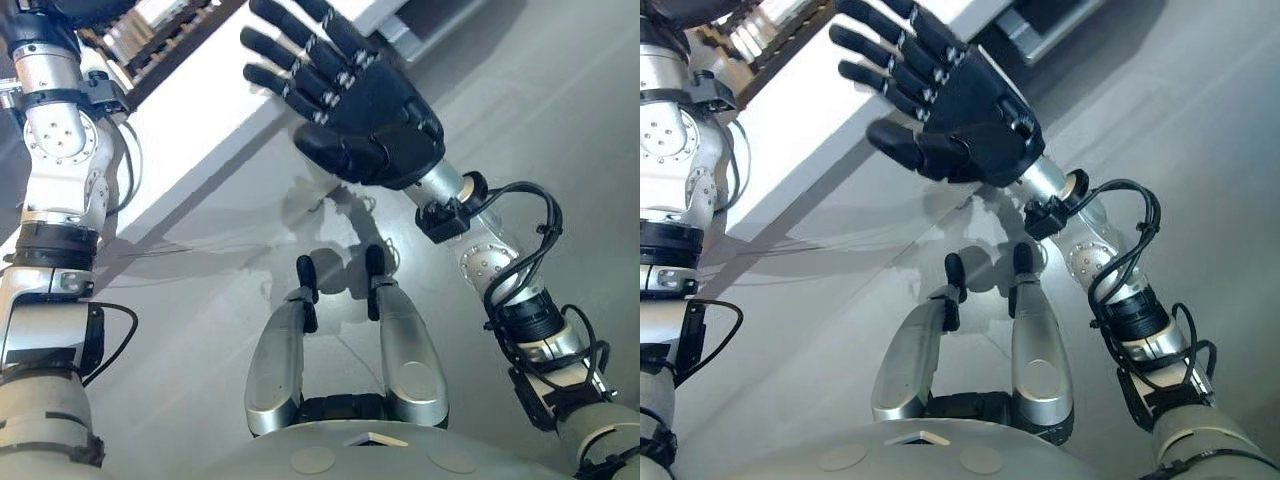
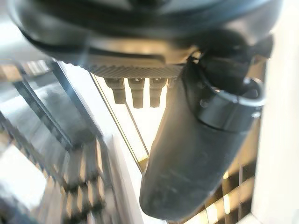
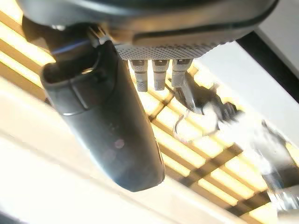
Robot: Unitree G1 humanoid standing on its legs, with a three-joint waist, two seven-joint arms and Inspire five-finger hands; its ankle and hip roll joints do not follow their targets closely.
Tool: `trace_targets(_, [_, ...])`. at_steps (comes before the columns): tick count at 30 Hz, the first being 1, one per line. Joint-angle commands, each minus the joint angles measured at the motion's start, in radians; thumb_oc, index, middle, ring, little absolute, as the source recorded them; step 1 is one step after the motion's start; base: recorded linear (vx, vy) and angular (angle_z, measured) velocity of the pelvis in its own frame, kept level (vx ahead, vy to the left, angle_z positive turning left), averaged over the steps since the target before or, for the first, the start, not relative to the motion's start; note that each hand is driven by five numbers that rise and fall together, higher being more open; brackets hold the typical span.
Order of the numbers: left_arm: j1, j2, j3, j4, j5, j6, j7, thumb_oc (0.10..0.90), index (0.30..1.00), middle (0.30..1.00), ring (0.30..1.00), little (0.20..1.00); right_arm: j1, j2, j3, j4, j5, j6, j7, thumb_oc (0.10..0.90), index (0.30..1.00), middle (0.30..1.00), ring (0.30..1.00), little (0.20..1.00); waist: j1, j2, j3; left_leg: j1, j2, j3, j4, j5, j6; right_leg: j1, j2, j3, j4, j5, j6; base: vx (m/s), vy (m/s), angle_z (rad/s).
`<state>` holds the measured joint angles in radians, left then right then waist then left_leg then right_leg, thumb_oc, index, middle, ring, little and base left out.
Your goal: Pick up plates and place into dishwasher.
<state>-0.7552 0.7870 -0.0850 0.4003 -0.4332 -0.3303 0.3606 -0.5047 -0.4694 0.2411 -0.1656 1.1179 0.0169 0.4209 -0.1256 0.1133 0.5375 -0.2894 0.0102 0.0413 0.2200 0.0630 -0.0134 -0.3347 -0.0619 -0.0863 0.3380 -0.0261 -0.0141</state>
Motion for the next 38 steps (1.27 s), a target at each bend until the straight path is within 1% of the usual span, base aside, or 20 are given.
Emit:
trace_targets(1, [0.088, 0.037, 0.097, -0.023, 0.01, -0.112, 0.02, 0.8, 0.9, 0.9, 0.9, 0.9, -0.044, 0.082, -0.13, 0.038, -0.058, -0.136, -0.185, 0.8, 0.9, 0.9, 0.9, 0.9, 0.041, -0.084, -0.022, 0.075, -0.064, 0.053, 0.061, -0.127, 0.056, 0.079, 0.013, 0.095, -0.072, 0.01, 0.027, 0.02, 0.094, 0.13])
trace_targets(4, [0.165, 0.02, 0.125, -0.063, 0.012, -0.121, 0.026, 0.8, 0.9, 0.9, 0.9, 0.9, 0.064, 0.094, -0.171, 0.105, -0.091, -0.173, -0.23, 0.8, 0.9, 0.9, 0.9, 0.9, 0.039, -0.086, -0.047, 0.108, -0.066, 0.052, 0.022, -0.123, 0.059, 0.105, 0.013, 0.096, -0.094, 0.012, 0.033, 0.05, 0.084, 0.08])
trace_targets(8, [0.308, -0.021, 0.181, -0.137, 0.031, -0.132, 0.029, 0.8, 0.9, 0.9, 0.9, 0.9, 0.247, 0.095, -0.22, 0.2, -0.144, -0.205, -0.227, 0.8, 0.9, 0.9, 0.9, 0.9, 0.033, -0.09, -0.097, 0.172, -0.069, 0.047, -0.053, -0.108, 0.061, 0.156, 0.012, 0.097, -0.144, 0.021, 0.046, 0.06, 0.076, 0.11])
trace_targets(9, [0.367, -0.038, 0.205, -0.163, 0.035, -0.136, 0.019, 0.8, 0.9, 0.9, 0.9, 0.9, 0.335, 0.088, -0.236, 0.259, -0.174, -0.24, -0.205, 0.8, 0.9, 0.9, 0.9, 0.9, 0.032, -0.092, -0.126, 0.205, -0.07, 0.043, -0.094, -0.102, 0.062, 0.182, 0.011, 0.095, -0.17, 0.025, 0.054, 0.06, 0.051, 0.18])
trace_targets(10, [0.377, -0.041, 0.209, -0.17, 0.036, -0.136, 0.02, 0.8, 0.9, 0.9, 0.9, 0.9, 0.346, 0.088, -0.236, 0.264, -0.174, -0.244, -0.2, 0.8, 0.9, 0.9, 0.9, 0.9, 0.03, -0.092, -0.131, 0.212, -0.07, 0.043, -0.102, -0.1, 0.062, 0.188, 0.012, 0.095, -0.175, 0.026, 0.055, 0.07, 0.057, 0.16])
trace_targets(12, [0.44, -0.066, 0.238, -0.202, 0.04, -0.129, 0.012, 0.8, 0.9, 0.9, 0.9, 0.9, 0.439, 0.089, -0.262, 0.341, -0.244, -0.263, -0.219, 0.8, 0.9, 0.9, 0.9, 0.9, 0.02, -0.096, -0.18, 0.257, -0.067, 0.041, -0.159, -0.093, 0.062, 0.224, 0.014, 0.095, -0.211, 0.03, 0.063, 0.04, 0.041, 0.14])
trace_targets(14, [0.457, -0.077, 0.249, -0.199, 0.038, -0.129, -0.003, 0.8, 0.9, 0.9, 0.9, 0.9, 0.473, 0.103, -0.272, 0.398, -0.299, -0.279, -0.216, 0.8, 0.9, 0.9, 0.9, 0.9, 0.016, -0.098, -0.205, 0.278, -0.066, 0.041, -0.182, -0.089, 0.062, 0.24, 0.015, 0.093, -0.226, 0.033, 0.067, 0.03, 0.012, 0.13])
trace_targets(15, [0.464, -0.083, 0.254, -0.194, 0.033, -0.125, -0.016, 0.8, 0.9, 0.9, 0.9, 0.9, 0.495, 0.104, -0.275, 0.448, -0.354, -0.298, -0.236, 0.8, 0.9, 0.9, 0.9, 0.9, 0.013, -0.099, -0.228, 0.295, -0.063, 0.04, -0.202, -0.085, 0.06, 0.255, 0.016, 0.09, -0.24, 0.035, 0.069, 0.01, -0.006, 0.06])
trace_targets(17, [0.462, -0.095, 0.249, -0.184, 0.022, -0.118, -0.035, 0.8, 0.9, 0.9, 0.9, 0.9, 0.521, 0.119, -0.27, 0.533, -0.404, -0.299, -0.261, 0.8, 0.9, 0.9, 0.9, 0.9, 0.014, -0.101, -0.261, 0.317, -0.061, 0.034, -0.227, -0.08, 0.056, 0.279, 0.016, 0.083, -0.26, 0.039, 0.074, -0.01, -0.016, 0.09])
trace_targets(19, [0.463, -0.104, 0.245, -0.177, 0.021, -0.119, -0.042, 0.8, 0.9, 0.9, 0.9, 0.9, 0.529, 0.122, -0.266, 0.581, -0.421, -0.302, -0.277, 0.8, 0.9, 0.9, 0.9, 0.9, 0.015, -0.102, -0.277, 0.329, -0.059, 0.031, -0.241, -0.077, 0.053, 0.292, 0.017, 0.079, -0.27, 0.04, 0.075, 0.0, -0.019, 0.09])
trace_targets(20, [0.456, -0.111, 0.238, -0.161, 0.017, -0.114, -0.052, 0.8, 0.9, 0.9, 0.9, 0.9, 0.536, 0.128, -0.255, 0.648, -0.467, -0.304, -0.295, 0.8, 0.9, 0.9, 0.9, 0.9, 0.018, -0.102, -0.301, 0.345, -0.057, 0.028, -0.257, -0.075, 0.05, 0.308, 0.019, 0.072, -0.282, 0.042, 0.076, 0.02, -0.035, 0.04])
trace_targets(21, [0.45, -0.116, 0.233, -0.151, 0.007, -0.109, -0.056, 0.8, 0.9, 0.9, 0.9, 0.9, 0.54, 0.13, -0.249, 0.694, -0.477, -0.293, -0.325, 0.8, 0.9, 0.9, 0.9, 0.9, 0.02, -0.102, -0.318, 0.359, -0.055, 0.024, -0.269, -0.072, 0.048, 0.325, 0.019, 0.066, -0.293, 0.042, 0.076, 0.03, -0.045, 0.06])
trace_targets(22, [0.447, -0.128, 0.226, -0.14, 0.006, -0.108, -0.059, 0.8, 0.9, 0.9, 0.9, 0.9, 0.542, 0.139, -0.239, 0.744, -0.523, -0.288, -0.344, 0.8, 0.9, 0.9, 0.9, 0.9, 0.023, -0.102, -0.337, 0.369, -0.053, 0.023, -0.279, -0.072, 0.045, 0.339, 0.02, 0.061, -0.303, 0.041, 0.076, 0.02, -0.032, 0.08])
trace_targets(24, [0.444, -0.131, 0.219, -0.13, 0.005, -0.106, -0.063, 0.8, 0.9, 0.9, 0.9, 0.9, 0.543, 0.137, -0.233, 0.792, -0.541, -0.289, -0.369, 0.8, 0.9, 0.9, 0.9, 0.9, 0.025, -0.102, -0.349, 0.382, -0.052, 0.02, -0.289, -0.072, 0.044, 0.353, 0.021, 0.056, -0.312, 0.04, 0.075, 0.01, -0.029, 0.13])
trace_targets(27, [0.435, -0.148, 0.204, -0.11, -0.009, -0.097, -0.084, 0.8, 0.9, 0.9, 0.9, 0.9, 0.541, 0.137, -0.235, 0.926, -0.605, -0.254, -0.396, 0.8, 0.9, 0.9, 0.9, 0.9, 0.033, -0.101, -0.382, 0.402, -0.05, 0.012, -0.303, -0.076, 0.041, 0.387, 0.024, 0.044, -0.338, 0.038, 0.075, -0.01, -0.038, 0.16])
trace_targets(30, [0.418, -0.152, 0.197, -0.092, -0.029, -0.088, -0.108, 0.8, 0.9, 0.9, 0.9, 0.9, 0.537, 0.13, -0.237, 1.021, -0.64, -0.227, -0.399, 0.8, 0.9, 0.9, 0.9, 0.9, 0.036, -0.1, -0.399, 0.409, -0.049, 0.007, -0.307, -0.08, 0.038, 0.406, 0.027, 0.038, -0.353, 0.036, 0.074, -0.02, -0.027, 0.11])
trace_targets(33, [0.398, -0.151, 0.191, -0.072, -0.061, -0.077, -0.135, 0.8, 0.9, 0.9, 0.9, 0.9, 0.533, 0.12, -0.224, 1.151, -0.754, -0.161, -0.402, 0.8, 0.9, 0.9, 0.9, 0.9, 0.04, -0.099, -0.415, 0.415, -0.047, 0.006, -0.307, -0.085, 0.036, 0.42, 0.028, 0.033, -0.369, 0.035, 0.074, -0.04, -0.025, 0.08])
trace_targets(34, [0.396, -0.151, 0.19, -0.069, -0.066, -0.076, -0.14, 0.8, 0.9, 0.9, 0.9, 0.9, 0.531, 0.117, -0.222, 1.186, -0.77, -0.164, -0.393, 0.8, 0.9, 0.9, 0.9, 0.9, 0.042, -0.099, -0.418, 0.416, -0.045, 0.008, -0.307, -0.087, 0.035, 0.422, 0.027, 0.03, -0.373, 0.036, 0.074, -0.03, -0.03, 0.08])
trace_targets(35, [0.392, -0.151, 0.187, -0.065, -0.073, -0.072, -0.147, 0.8, 0.9, 0.9, 0.9, 0.9, 0.525, 0.114, -0.213, 1.232, -0.806, -0.147, -0.385, 0.8, 0.9, 0.9, 0.9, 0.9, 0.046, -0.1, -0.422, 0.419, -0.044, 0.009, -0.307, -0.088, 0.035, 0.428, 0.027, 0.026, -0.381, 0.039, 0.075, -0.02, -0.03, 0.06])
trace_targets(38, [0.393, -0.156, 0.179, -0.073, -0.083, -0.059, -0.159, 0.8, 0.9, 0.9, 0.9, 0.9, 0.513, 0.114, -0.19, 1.308, -0.84, -0.116, -0.386, 0.8, 0.9, 0.9, 0.9, 0.9, 0.057, -0.1, -0.432, 0.424, -0.042, 0.01, -0.307, -0.09, 0.035, 0.438, 0.028, 0.022, -0.388, 0.039, 0.074, -0.01, -0.033, 0.07])
